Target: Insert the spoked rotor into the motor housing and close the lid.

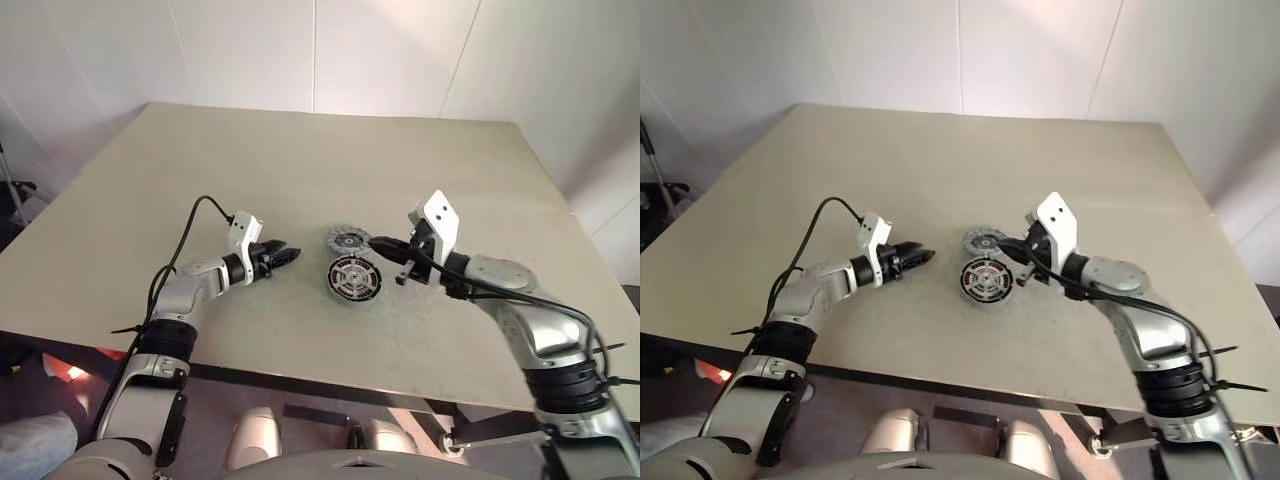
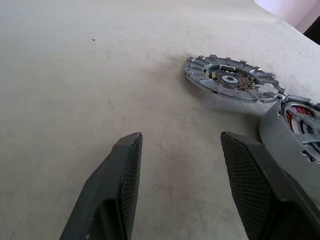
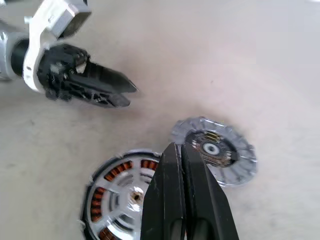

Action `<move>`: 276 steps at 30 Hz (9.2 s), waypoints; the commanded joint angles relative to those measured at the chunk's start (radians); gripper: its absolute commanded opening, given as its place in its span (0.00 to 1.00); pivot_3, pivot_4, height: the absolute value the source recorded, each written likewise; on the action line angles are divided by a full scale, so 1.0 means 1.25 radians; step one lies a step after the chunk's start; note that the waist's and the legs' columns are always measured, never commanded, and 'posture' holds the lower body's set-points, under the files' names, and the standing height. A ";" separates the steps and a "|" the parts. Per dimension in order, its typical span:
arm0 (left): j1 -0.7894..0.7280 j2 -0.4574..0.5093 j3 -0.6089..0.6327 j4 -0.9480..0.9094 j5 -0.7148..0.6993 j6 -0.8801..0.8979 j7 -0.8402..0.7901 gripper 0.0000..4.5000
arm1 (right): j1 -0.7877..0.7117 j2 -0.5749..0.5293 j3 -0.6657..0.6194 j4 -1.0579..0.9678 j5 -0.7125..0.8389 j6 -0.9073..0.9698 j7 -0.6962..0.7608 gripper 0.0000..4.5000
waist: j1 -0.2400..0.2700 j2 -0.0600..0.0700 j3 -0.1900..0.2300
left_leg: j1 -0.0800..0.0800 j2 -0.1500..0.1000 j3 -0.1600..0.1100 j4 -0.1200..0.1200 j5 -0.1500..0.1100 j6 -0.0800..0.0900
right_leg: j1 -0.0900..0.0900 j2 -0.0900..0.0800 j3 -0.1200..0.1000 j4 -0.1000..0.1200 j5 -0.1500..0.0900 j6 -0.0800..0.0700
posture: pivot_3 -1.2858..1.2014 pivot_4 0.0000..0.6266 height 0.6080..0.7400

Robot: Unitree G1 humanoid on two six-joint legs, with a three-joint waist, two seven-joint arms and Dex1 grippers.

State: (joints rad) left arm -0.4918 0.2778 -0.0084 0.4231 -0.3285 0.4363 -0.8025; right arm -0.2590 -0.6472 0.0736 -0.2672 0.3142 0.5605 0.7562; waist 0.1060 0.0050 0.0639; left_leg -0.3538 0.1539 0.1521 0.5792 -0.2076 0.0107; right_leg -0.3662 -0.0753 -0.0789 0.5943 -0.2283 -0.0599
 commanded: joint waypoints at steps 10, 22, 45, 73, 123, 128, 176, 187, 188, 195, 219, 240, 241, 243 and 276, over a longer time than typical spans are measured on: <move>-0.027 0.011 -0.015 -0.051 0.003 -0.006 -0.029 0.59 | -0.104 -0.282 0.136 0.103 -0.222 -0.398 0.336 0.35 | -0.008 0.001 0.000 | 0.001 0.000 0.000 0.002 -0.001 0.005 | 0.000 0.000 0.000 0.002 0.000 0.000 | 0.52 0.00 1.00; 0.005 -0.007 -0.013 -0.080 -0.002 -0.005 -0.005 0.59 | -0.204 -0.180 0.244 0.216 -0.334 -0.549 0.399 0.35 | -0.008 0.001 0.000 | -0.005 0.002 0.000 0.016 -0.003 0.009 | -0.003 0.000 0.000 0.011 -0.001 -0.002 | 0.52 0.00 1.00; 0.032 0.000 -0.006 -0.112 -0.007 0.006 0.019 0.59 | -0.252 -0.054 0.294 0.369 -0.417 -0.627 0.398 0.35 | -0.010 0.001 0.000 | -0.005 0.003 0.000 0.016 -0.003 0.009 | -0.004 0.000 -0.001 0.012 0.000 -0.003 | 0.52 0.00 1.00; 0.050 -0.012 -0.010 -0.117 -0.004 -0.001 0.029 0.59 | -0.224 -0.025 0.186 0.045 -0.207 -0.021 0.400 0.00 | -0.008 0.001 0.000 | -0.008 0.004 0.000 0.016 -0.002 0.009 | -0.008 0.000 0.000 0.012 0.000 -0.003 | 0.52 0.00 1.00; 0.032 -0.021 -0.032 -0.092 -0.001 0.010 0.008 0.59 | -0.077 0.357 -0.524 -0.098 0.390 0.843 -0.219 0.99 | 0.004 0.002 0.000 | -0.005 0.003 0.000 0.012 0.000 -0.001 | -0.005 0.000 0.000 0.011 0.000 -0.002 | 0.52 0.00 1.00; 0.018 -0.024 -0.042 -0.074 0.003 0.007 -0.004 0.59 | 0.066 0.328 -0.562 -0.105 0.609 0.843 -0.404 0.99 | 0.013 0.003 0.000 | 0.002 0.002 0.001 0.010 0.001 -0.002 | -0.001 0.000 0.001 0.010 -0.003 0.002 | 0.52 0.00 1.00; 0.018 -0.001 -0.064 -0.072 0.027 0.006 -0.020 0.59 | -0.152 0.404 -0.380 0.045 0.625 0.595 -0.599 0.99 | 0.015 0.004 0.000 | 0.003 0.000 0.000 -0.004 0.006 -0.010 | -0.004 0.000 0.001 0.009 -0.004 0.003 | 0.52 0.00 1.00; 0.014 -0.001 -0.056 -0.057 0.028 -0.003 -0.011 0.59 | -0.172 0.431 -0.286 0.030 0.611 0.589 -0.618 0.99 | 0.015 0.004 0.000 | 0.003 0.000 0.000 -0.004 0.006 -0.010 | -0.004 0.000 0.001 0.009 -0.005 0.004 | 0.52 0.00 1.00; 0.016 0.001 -0.053 -0.058 0.027 -0.003 -0.010 0.59 | -0.174 0.434 -0.277 0.028 0.609 0.587 -0.616 0.99 | 0.015 0.004 0.000 | 0.003 0.000 0.000 -0.004 0.006 -0.010 | -0.004 0.000 0.001 0.009 -0.005 0.004 | 0.52 0.00 1.00; 0.019 0.039 -0.014 -0.057 0.018 -0.007 -0.006 0.59 | -0.173 0.356 -0.138 -0.030 0.484 0.464 -0.491 0.99 | 0.014 0.004 0.000 | 0.002 0.000 0.000 -0.004 0.006 -0.010 | -0.005 0.000 0.001 0.009 -0.005 0.004 | 0.52 0.00 1.00; 0.028 0.074 0.019 -0.080 0.009 0.003 -0.011 0.59 | -0.133 0.290 0.129 0.257 -0.024 -0.055 -0.201 0.99 | 0.011 0.002 0.001 | 0.001 0.000 0.000 -0.003 0.005 -0.009 | -0.005 0.000 0.001 0.009 -0.002 -0.001 | 0.52 0.00 1.00; 0.009 0.063 0.019 -0.049 0.018 -0.013 -0.008 0.59 | -0.087 0.244 0.097 0.244 -0.080 -0.116 -0.114 0.70 | 0.015 0.001 0.001 | 0.003 0.000 0.000 -0.001 0.004 -0.007 | -0.002 0.000 0.001 0.009 -0.002 -0.001 | 0.52 0.00 1.00; 0.008 0.063 0.019 -0.049 0.018 -0.013 -0.008 0.59 | -0.086 0.239 0.090 0.226 -0.062 -0.097 -0.099 0.70 | 0.015 0.001 0.001 | 0.002 0.000 0.000 -0.001 0.004 -0.006 | -0.002 0.000 0.001 0.009 -0.002 -0.001 | 0.52 0.00 1.00; 0.009 0.063 0.019 -0.050 0.018 -0.013 -0.008 0.59 | -0.084 0.233 0.079 0.199 -0.033 -0.061 -0.075 0.70 | 0.015 0.001 0.001 | 0.002 0.000 0.000 -0.001 0.003 -0.005 | -0.003 0.000 0.001 0.009 -0.002 -0.001 | 0.52 0.00 1.00; 0.028 0.057 -0.002 -0.068 0.023 -0.008 -0.006 0.59 | -0.100 0.294 0.038 0.166 -0.026 -0.070 -0.095 0.70 | 0.012 0.001 0.001 | 0.002 0.000 0.000 -0.001 0.003 -0.005 | -0.004 0.000 0.001 0.009 -0.002 -0.002 | 0.52 0.00 1.00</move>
State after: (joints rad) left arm -0.4506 0.3477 -0.0127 0.3715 -0.3023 0.4355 -0.8123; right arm -0.3560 -0.2825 0.1471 0.0008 0.2538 0.5015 0.6299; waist 0.1208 0.0069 0.0652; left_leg -0.3521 0.1544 0.1520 0.5781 -0.2034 0.0042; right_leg -0.3712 -0.0754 -0.0781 0.6060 -0.2313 -0.0619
